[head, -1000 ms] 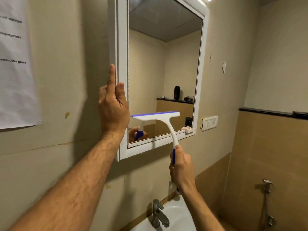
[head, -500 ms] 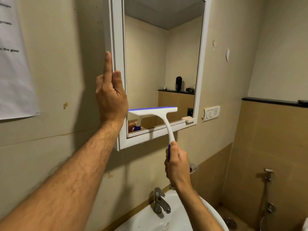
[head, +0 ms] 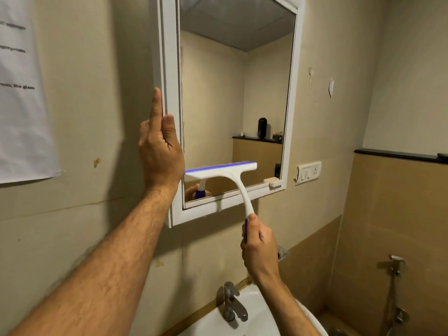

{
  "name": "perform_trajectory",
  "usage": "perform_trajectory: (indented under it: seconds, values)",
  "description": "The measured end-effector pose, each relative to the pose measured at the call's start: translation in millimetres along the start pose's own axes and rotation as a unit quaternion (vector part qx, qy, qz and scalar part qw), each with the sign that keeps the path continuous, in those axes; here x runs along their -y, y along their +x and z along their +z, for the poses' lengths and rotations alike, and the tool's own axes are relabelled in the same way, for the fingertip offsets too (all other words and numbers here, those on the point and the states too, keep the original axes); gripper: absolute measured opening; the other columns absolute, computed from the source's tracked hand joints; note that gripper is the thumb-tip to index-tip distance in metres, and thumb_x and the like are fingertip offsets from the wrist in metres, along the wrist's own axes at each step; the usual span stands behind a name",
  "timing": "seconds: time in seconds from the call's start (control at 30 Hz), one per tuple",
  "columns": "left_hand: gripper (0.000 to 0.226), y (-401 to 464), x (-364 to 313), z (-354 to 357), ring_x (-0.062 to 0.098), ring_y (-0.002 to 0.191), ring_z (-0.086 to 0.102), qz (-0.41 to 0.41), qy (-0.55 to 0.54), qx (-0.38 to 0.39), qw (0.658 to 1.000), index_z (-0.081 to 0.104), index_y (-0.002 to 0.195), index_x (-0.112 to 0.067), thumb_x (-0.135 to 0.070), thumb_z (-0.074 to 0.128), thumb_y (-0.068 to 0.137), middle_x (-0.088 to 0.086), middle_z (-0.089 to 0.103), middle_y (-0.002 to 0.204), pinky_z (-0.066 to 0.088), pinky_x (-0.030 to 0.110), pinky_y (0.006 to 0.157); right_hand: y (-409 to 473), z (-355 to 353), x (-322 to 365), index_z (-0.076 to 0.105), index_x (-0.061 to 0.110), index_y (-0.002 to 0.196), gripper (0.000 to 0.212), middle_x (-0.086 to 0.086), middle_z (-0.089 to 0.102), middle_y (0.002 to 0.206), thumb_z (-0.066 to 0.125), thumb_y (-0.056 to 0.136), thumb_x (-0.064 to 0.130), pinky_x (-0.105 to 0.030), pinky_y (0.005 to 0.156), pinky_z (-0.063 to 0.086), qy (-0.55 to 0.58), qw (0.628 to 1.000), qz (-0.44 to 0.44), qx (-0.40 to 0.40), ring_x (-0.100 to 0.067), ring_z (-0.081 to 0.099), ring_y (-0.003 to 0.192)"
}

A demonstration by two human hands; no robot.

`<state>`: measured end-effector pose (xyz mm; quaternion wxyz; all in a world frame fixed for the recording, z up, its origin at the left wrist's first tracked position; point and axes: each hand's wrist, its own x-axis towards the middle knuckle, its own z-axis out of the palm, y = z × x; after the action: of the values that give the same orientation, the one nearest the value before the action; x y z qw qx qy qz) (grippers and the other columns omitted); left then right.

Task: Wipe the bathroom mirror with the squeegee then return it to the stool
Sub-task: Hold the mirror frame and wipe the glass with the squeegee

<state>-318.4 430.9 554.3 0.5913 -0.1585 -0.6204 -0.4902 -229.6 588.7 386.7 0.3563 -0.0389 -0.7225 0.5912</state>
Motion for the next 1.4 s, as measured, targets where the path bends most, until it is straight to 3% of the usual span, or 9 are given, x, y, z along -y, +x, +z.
perform_trajectory:
  seconds: [0.23,0.33,0.5,0.6,0.77,0.87,0.97,1.13,1.4]
  values:
    - [0.044,3,-1,1,0.007,0.085,0.050,0.014,0.006,-0.003,1.000,0.036,0.147,-0.025,-0.030,0.035,0.103,0.008,0.059,0.102,0.034,0.011,0.081,-22,-9,-42,0.053,0.022,0.063,0.056,0.001,0.047,0.053,0.032,0.079,0.072,-0.038,0.050,0.034,-0.036,0.999,0.016,0.007,-0.015,0.042,0.053]
    - [0.044,3,-1,-1,0.014,0.103,0.050,0.025,0.003,0.009,1.000,0.034,0.148,-0.025,-0.027,0.035,0.103,-0.017,0.050,0.110,0.031,0.006,0.088,1,-7,-9,0.053,0.020,0.066,0.053,0.002,0.047,0.054,0.034,0.084,0.066,-0.037,0.048,0.034,-0.014,1.000,-0.006,0.012,-0.016,0.041,0.052]
    - [0.045,2,-5,-4,-0.009,0.105,0.046,0.010,0.003,0.045,0.999,0.029,0.149,-0.024,-0.022,0.034,0.104,-0.027,0.046,0.112,0.020,-0.012,0.082,36,-2,37,0.056,0.026,0.073,0.042,0.004,0.049,0.059,0.037,0.093,0.058,-0.032,0.049,0.038,0.008,0.998,-0.062,0.015,-0.010,0.044,0.054]
    - [0.046,4,-7,-5,-0.004,0.116,0.042,0.016,0.015,0.053,0.998,0.028,0.150,-0.026,-0.023,0.034,0.104,-0.008,0.047,0.136,0.021,-0.010,0.087,21,-5,15,0.057,0.020,0.075,0.047,0.002,0.048,0.060,0.035,0.088,0.060,-0.023,0.048,0.036,0.013,0.999,-0.039,0.025,-0.006,0.044,0.053]
    - [0.045,19,-14,-6,0.040,0.110,0.054,-0.007,-0.003,0.066,0.998,0.026,0.145,-0.038,-0.039,0.028,0.101,0.018,0.052,0.130,0.048,0.051,0.091,23,-9,7,0.055,0.017,0.069,0.066,0.001,0.046,0.055,0.034,0.080,0.078,-0.033,0.046,0.033,0.020,0.999,-0.045,0.023,-0.012,0.041,0.050]
    - [0.046,50,-34,-2,0.021,0.124,0.049,0.008,-0.015,0.062,0.998,0.024,0.148,-0.036,-0.037,0.028,0.102,0.004,0.043,0.145,0.044,0.032,0.100,68,-8,78,0.055,0.019,0.069,0.053,-0.003,0.052,0.059,0.035,0.091,0.063,-0.037,0.049,0.039,0.043,0.995,-0.093,0.002,-0.021,0.047,0.053]
    - [0.047,94,-59,12,-0.007,0.116,0.035,-0.002,0.000,0.060,0.998,0.021,0.149,-0.036,-0.035,0.029,0.104,-0.002,0.035,0.150,0.028,0.000,0.084,122,-6,165,0.053,0.022,0.071,0.047,-0.003,0.050,0.062,0.033,0.096,0.056,-0.036,0.053,0.040,0.089,0.989,-0.118,0.002,-0.021,0.046,0.056]
    - [0.047,119,-74,23,-0.010,0.072,0.042,-0.020,0.035,0.052,0.998,0.016,0.149,-0.040,-0.038,0.026,0.104,0.006,0.048,0.136,0.035,0.002,0.051,172,4,250,0.050,0.022,0.070,0.050,-0.001,0.047,0.060,0.030,0.096,0.058,-0.035,0.057,0.043,0.100,0.984,-0.147,0.011,-0.016,0.044,0.052]
    - [0.049,113,-70,21,-0.009,0.068,0.037,-0.013,0.056,0.046,0.997,0.014,0.150,-0.041,-0.042,0.026,0.103,0.007,0.052,0.119,0.025,0.007,0.054,167,8,225,0.050,0.022,0.070,0.048,0.001,0.045,0.057,0.031,0.096,0.058,-0.029,0.052,0.039,0.090,0.982,-0.161,0.040,-0.011,0.041,0.049]
